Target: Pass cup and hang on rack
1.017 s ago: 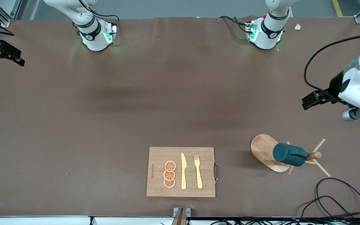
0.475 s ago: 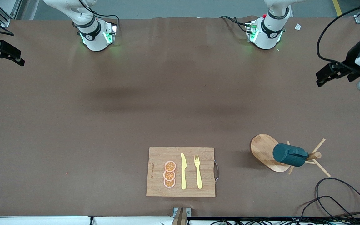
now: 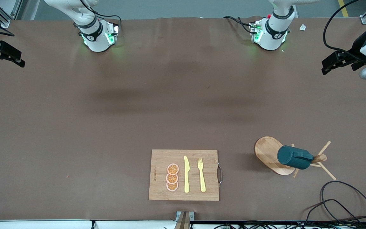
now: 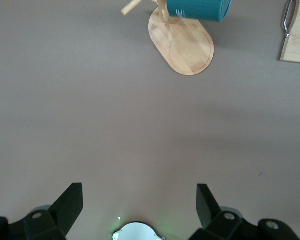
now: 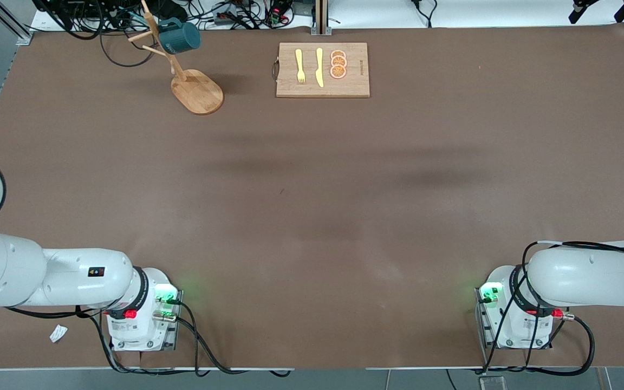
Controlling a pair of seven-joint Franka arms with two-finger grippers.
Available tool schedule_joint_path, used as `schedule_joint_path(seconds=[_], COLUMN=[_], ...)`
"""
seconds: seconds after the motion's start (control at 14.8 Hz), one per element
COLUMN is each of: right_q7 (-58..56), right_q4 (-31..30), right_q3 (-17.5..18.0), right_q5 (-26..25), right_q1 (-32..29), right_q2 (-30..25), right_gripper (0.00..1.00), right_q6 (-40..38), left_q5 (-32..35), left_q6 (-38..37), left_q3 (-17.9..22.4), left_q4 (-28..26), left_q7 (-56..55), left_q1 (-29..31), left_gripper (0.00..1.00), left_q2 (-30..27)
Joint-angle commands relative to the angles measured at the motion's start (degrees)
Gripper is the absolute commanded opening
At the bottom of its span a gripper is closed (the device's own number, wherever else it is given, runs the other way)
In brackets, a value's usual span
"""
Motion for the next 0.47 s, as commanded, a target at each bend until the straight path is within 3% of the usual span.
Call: schedule_joint_path(seconds=[0.0, 0.41], right_q7=[-0.14, -0.14], right_q4=[-0.66, -0.75], right_q3=[0.07, 0.07], right_q5=[0.64, 0.64], right_q1=[-0.24, -0.24], right_q2=[-1.01, -1.01], right_gripper=[1.0, 1.0], right_q6=[-0.04, 0.14], left_q5=[-0.91, -1.35], left_q6=[2.18, 4.03], left_q3=[0.07, -1.86], left_q4=[-4.88, -4.09], left_q7=[0.83, 1.62], left_q1=[-1.01, -0.92], left_gripper=[1.0, 1.0], left_q2=[-4.01, -3.75])
